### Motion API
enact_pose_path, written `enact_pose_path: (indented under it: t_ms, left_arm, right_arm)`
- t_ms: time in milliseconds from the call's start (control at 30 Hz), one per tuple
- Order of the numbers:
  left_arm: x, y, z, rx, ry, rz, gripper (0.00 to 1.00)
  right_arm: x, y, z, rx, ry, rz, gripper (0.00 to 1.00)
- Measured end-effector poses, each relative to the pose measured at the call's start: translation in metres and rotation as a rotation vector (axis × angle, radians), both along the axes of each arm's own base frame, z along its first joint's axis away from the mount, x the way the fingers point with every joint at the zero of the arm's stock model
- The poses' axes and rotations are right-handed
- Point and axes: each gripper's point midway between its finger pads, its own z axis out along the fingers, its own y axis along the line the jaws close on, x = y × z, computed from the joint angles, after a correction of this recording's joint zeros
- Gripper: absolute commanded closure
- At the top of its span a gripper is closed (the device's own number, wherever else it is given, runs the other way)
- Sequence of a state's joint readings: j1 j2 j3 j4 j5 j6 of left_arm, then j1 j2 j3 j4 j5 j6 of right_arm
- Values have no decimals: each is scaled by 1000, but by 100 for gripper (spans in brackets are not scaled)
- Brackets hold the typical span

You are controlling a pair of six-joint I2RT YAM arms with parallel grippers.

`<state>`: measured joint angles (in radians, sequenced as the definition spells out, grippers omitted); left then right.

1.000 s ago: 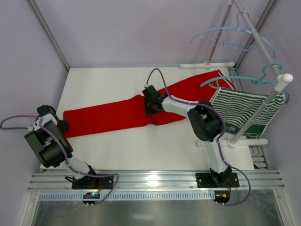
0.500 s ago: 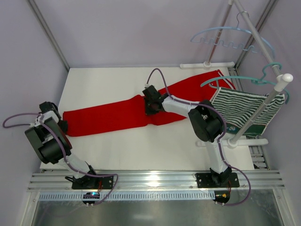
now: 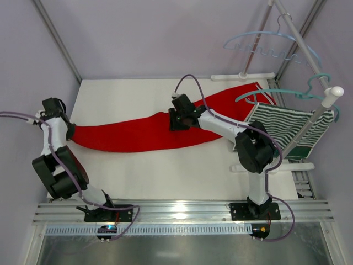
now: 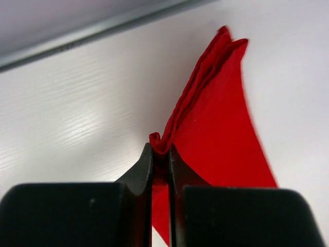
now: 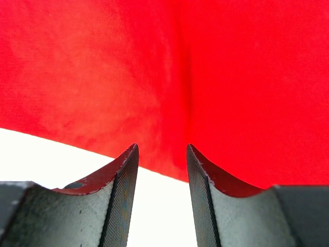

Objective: Place the trousers on the hanger
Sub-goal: Fold the trousers

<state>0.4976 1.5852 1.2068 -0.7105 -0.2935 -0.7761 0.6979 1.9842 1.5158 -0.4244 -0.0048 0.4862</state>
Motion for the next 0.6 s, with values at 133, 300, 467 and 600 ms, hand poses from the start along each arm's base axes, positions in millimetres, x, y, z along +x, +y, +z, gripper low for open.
enact_pose_path:
  t_ms: [133, 300, 467, 600]
  left_arm:
    - [11, -4, 63, 92, -134, -51, 100]
    - [9, -8, 99, 157, -194, -105, 100]
    - [-1, -7, 109, 203, -149, -138, 100]
    - [-9, 3, 126, 272, -102, -134, 100]
  right_arm:
    - [-1, -2, 23, 21, -31, 1, 53]
    - [-3, -11, 20, -7, -32, -17, 53]
    - [-8, -18, 14, -44, -14, -27, 52]
    - [-13, -20, 11, -63, -12, -28, 51]
